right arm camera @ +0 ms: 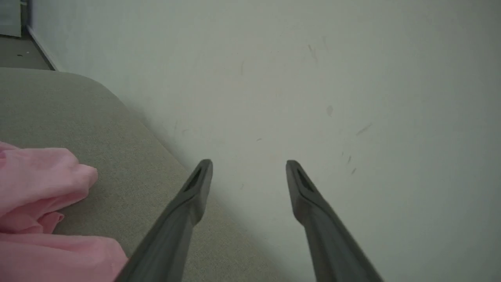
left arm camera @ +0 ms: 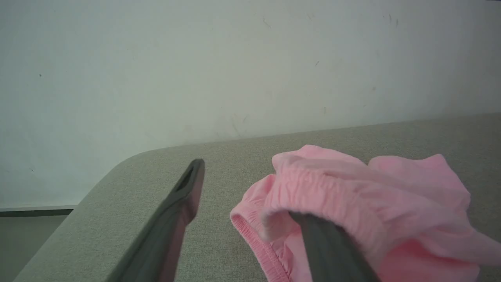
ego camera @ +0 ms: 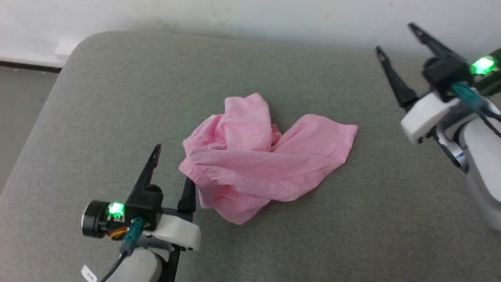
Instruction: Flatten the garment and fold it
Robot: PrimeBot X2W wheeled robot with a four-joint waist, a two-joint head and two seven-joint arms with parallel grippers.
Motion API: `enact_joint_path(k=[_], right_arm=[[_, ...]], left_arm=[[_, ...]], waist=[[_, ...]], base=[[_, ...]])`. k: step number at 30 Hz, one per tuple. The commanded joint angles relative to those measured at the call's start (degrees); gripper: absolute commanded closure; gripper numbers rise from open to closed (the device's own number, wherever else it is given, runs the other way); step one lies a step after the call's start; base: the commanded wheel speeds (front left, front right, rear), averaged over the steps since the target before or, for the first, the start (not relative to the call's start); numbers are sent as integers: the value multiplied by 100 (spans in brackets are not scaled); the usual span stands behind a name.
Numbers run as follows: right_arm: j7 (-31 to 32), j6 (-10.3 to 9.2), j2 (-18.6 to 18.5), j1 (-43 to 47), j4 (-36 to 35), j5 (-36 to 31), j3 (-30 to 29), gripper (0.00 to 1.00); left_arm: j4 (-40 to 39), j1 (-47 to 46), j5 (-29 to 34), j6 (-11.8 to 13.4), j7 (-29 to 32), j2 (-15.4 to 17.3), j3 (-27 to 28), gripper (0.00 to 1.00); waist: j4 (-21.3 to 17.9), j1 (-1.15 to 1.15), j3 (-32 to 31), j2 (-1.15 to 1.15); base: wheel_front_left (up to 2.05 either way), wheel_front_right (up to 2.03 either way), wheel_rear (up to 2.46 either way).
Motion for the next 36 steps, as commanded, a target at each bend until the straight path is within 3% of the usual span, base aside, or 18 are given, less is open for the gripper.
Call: enact_joint_path(k=[1, 5, 9, 12, 18, 28, 29, 30, 31, 36], right_arm=[[246, -11, -78, -232, 218, 314, 419, 0], [1240, -11, -528, -850, 707, 1396, 1980, 0], [2635, -11, -982, -1398, 841, 2715, 3505, 0], [3525, -11, -1234, -1845, 826, 3586, 4235, 0], [4270, -11, -1287, -2382, 1117, 4420, 4997, 0], [4538, -11, -1089, -1850, 1236, 4703, 5228, 0], [4476, -11, -1087, -1837, 1220, 4699, 5229, 69], [4363, -11, -1097, -1858, 1223, 4689, 5229, 91], [4249, -11, -1102, -1883, 1236, 4698, 5230, 100], [3323, -11, -1084, -2164, 1323, 4786, 5230, 100]], left_arm=[[-36, 172, 104, -76, -26, -114, 127, 0], [-123, 449, 386, -384, -27, -516, 412, 0], [-269, 556, 705, -751, -27, -966, 725, 0], [-352, 573, 941, -1052, -27, -1266, 951, 0], [-337, 577, 1341, -1489, -27, -1751, 1424, 0], [-185, 574, 1729, -1985, -27, -2161, 1919, 0], [-169, 586, 1755, -2015, -27, -2180, 1955, 0], [-151, 601, 1779, -2047, -27, -2196, 1986, 0], [-134, 618, 1803, -2073, -27, -2209, 2019, 0], [-47, 733, 1927, -2188, -27, -2240, 2195, 0]], waist=[[263, -1, 228, 0], [527, -1, 367, 0], [771, -1, 498, 0], [892, -1, 631, 0], [1040, -1, 883, 0], [1067, -1, 1032, 0], [1046, -1, 1015, 0], [1024, -1, 993, 0], [997, -1, 962, 0], [782, -1, 679, 0]], base=[[0, 0, 0], [0, 0, 0], [0, 0, 0], [0, 0, 0], [0, 0, 0], [0, 0, 0], [0, 0, 0], [0, 0, 0], [0, 0, 0], [0, 0, 0]])
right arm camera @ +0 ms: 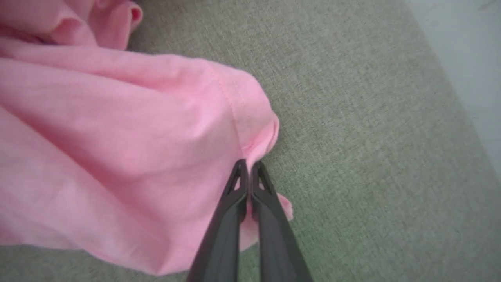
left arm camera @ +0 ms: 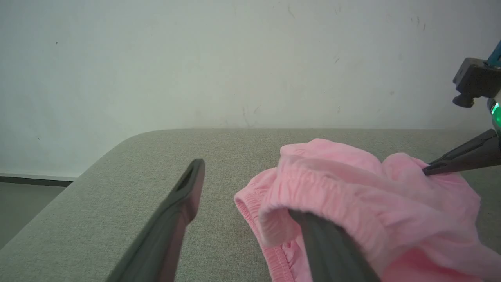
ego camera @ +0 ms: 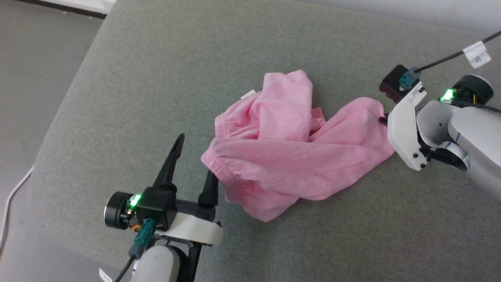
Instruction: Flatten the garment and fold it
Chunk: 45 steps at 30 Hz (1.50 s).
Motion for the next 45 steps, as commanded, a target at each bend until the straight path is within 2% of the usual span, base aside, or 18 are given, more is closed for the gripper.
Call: enact_joint_path(k=[1, 6, 13, 20, 28, 34, 38, 42, 43, 44, 45], right_arm=[[-398, -3, 14, 24, 44, 52, 47, 100], [-1665, -3, -177, -205, -98, -25, 28, 100], [-3037, -3, -789, -79, -192, -113, -434, 100], [-3594, -3, -1336, 773, -437, -122, -971, 100], [-3797, -3, -1739, 2831, -896, 10, -1922, 100], [-3716, -3, -1614, 4543, -714, -103, -2750, 100], [-3501, -3, -1198, 5590, -454, -171, -3180, 100], [-3401, -3, -820, 6091, -367, -379, -3626, 100], [-3453, -3, -768, 6111, -402, -448, -3809, 94], [-3465, -3, -745, 6123, -446, -544, -3972, 44], [-3482, -3, -752, 6109, -508, -691, -4136, 0]], left_arm=[[37, 121, 83, -60, -27, -19, 81, 0], [65, 288, 191, -158, -27, 15, 242, 0], [80, 503, 291, -301, -27, 68, 323, 0], [58, 644, 332, -349, -27, 80, 372, 0], [30, 818, 374, -353, -27, 98, 449, 0], [40, 844, 395, -383, -27, 97, 451, 0], [34, 820, 413, -393, -27, 84, 423, 0], [37, 833, 425, -333, -27, 74, 461, 0], [35, 841, 430, -313, -27, 78, 482, 0], [36, 850, 433, -302, -27, 81, 495, 0], [36, 852, 434, -292, -27, 83, 509, 0]], waist=[[-210, -1, -254, 0], [-542, -1, -594, 0], [-1106, -1, -914, 0], [-1512, -1, -1087, 0], [-1913, -1, -1268, 0], [-2025, -1, -1311, 0], [-1975, -1, -1311, 0], [-1951, -1, -1345, 0], [-1954, -1, -1362, 0], [-1954, -1, -1379, 0], [-1951, -1, -1395, 0]], base=[[0, 0, 0], [0, 0, 0], [0, 0, 0], [0, 0, 0], [0, 0, 0], [0, 0, 0], [0, 0, 0], [0, 0, 0], [0, 0, 0], [0, 0, 0], [0, 0, 0]])
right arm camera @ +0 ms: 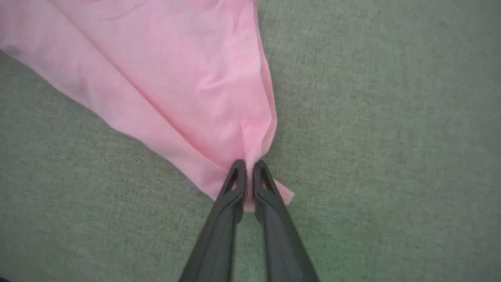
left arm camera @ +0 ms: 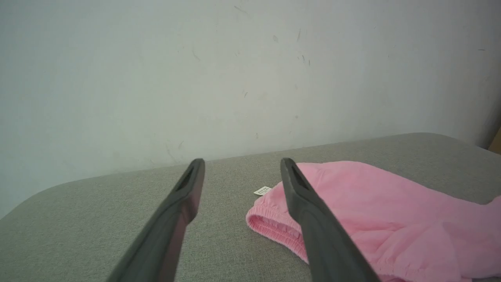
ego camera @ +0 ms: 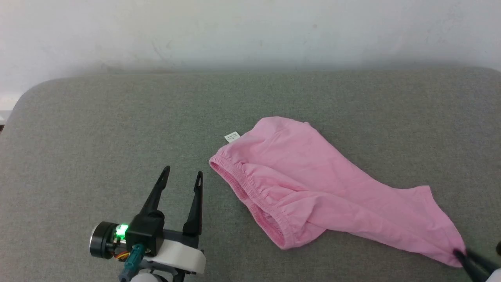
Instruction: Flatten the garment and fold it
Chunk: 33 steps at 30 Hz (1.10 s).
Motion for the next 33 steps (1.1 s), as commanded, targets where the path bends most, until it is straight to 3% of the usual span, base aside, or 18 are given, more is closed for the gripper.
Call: enact_joint_path(k=[1, 8, 12, 17, 21, 25, 28, 33], right_arm=[[-31, -12, 23, -10, -96, -210, -218, 0], [-274, -12, 387, -58, -1050, -1446, -1935, 0], [-386, -12, 1162, -5, -1863, -2435, -2974, 0], [-496, -12, 2219, 92, -2794, -3418, -3637, 0], [-536, -12, 2964, 121, -3359, -3919, -3963, 0], [-540, -12, 3476, 143, -3815, -4132, -4051, 0], [-541, -12, 3651, 175, -3958, -4239, -3962, 0], [-541, -12, 3785, 79, -4065, -4365, -3750, 0]], left_arm=[[-2, 64, 46, 44, -27, 15, 39, 0], [146, -466, 44, 32, -27, 69, 160, 0], [491, -1110, -1, -120, -27, 225, 254, 0], [1374, -2101, -116, -453, 40, 507, 272, 0], [2085, -2923, -211, -661, 670, 722, 80, 0], [2691, -3570, -519, -763, 1507, 802, -311, 0], [3085, -3938, -970, -776, 2187, 893, -1011, 0], [3543, -4398, -2231, -778, 3323, 1159, -2167, 0]], waist=[[8, 0, -30, 0], [123, 0, -103, 0], [140, 0, -97, 0], [74, 0, -55, 0], [-11, 0, 41, 0], [-99, 0, 148, 0], [-199, 0, 233, 0], [-428, 0, 419, 0]], base=[[0, 0, 0], [0, 0, 0], [0, 0, 0], [0, 0, 0], [0, 0, 0], [0, 0, 0], [0, 0, 0], [0, 0, 0]])
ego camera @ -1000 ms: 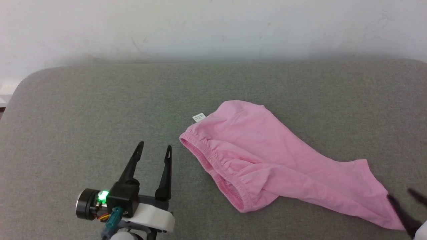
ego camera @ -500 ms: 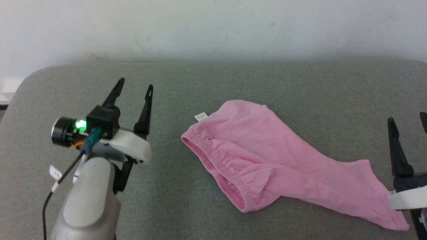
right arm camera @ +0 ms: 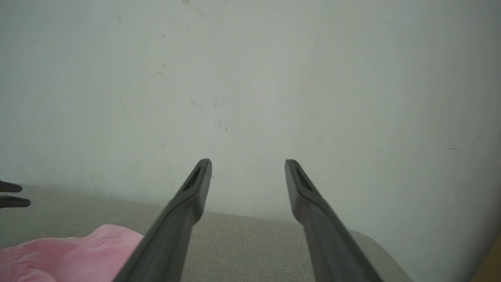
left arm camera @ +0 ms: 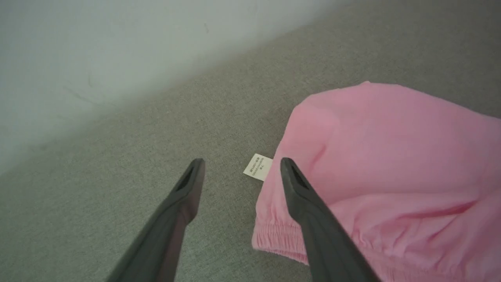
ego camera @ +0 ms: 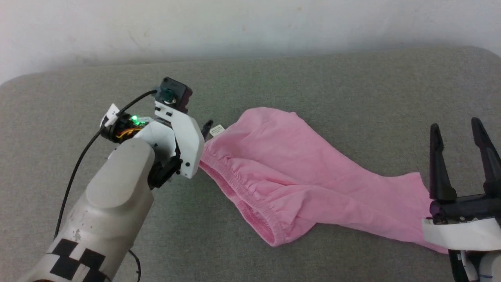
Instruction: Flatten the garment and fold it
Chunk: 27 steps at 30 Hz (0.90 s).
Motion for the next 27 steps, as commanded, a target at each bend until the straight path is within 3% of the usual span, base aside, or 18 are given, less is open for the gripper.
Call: enact_joint_path(k=[1, 11, 15, 16, 17, 19, 22, 27], right_arm=[[-26, -11, 36, -41, -51, -78, 64, 0], [-27, -11, 145, -384, 34, -112, 204, 0], [-27, -11, 175, -432, 84, -118, 174, 0], [-27, -11, 181, -425, 101, -122, 161, 0], [-27, -11, 186, -411, 115, -131, 132, 0], [-27, -11, 190, -393, 133, -137, 109, 0], [-27, -11, 196, -293, 184, -148, 105, 0], [-27, -11, 194, -80, 223, -120, 62, 0]], left_arm=[[109, -157, -349, -36, 341, 179, -316, 0], [123, -468, -2325, -37, 2027, 928, -1869, 0], [-90, -568, -2478, -37, 2197, 1259, -2586, 1], [-145, -593, -2528, -37, 2138, 1318, -2700, 76], [-201, -617, -2597, -37, 2058, 1350, -2788, 100], [-264, -655, -2643, -37, 1948, 1386, -2869, 100], [-598, -775, -2658, -37, 1250, 1640, -3089, 100], [-1060, -465, -2954, -33, 335, 2066, -2858, 100]], waist=[[-207, -1, 178, 0], [-676, -1, 620, 0], [-694, -1, 678, 0], [-674, -1, 666, 0], [-629, -1, 643, 0], [-575, -1, 610, 0], [-353, -1, 400, 0], [0, -1, 110, 0]], base=[[0, 0, 0], [0, 0, 0], [0, 0, 0], [0, 0, 0], [0, 0, 0], [0, 0, 0], [0, 0, 0], [0, 0, 0]])
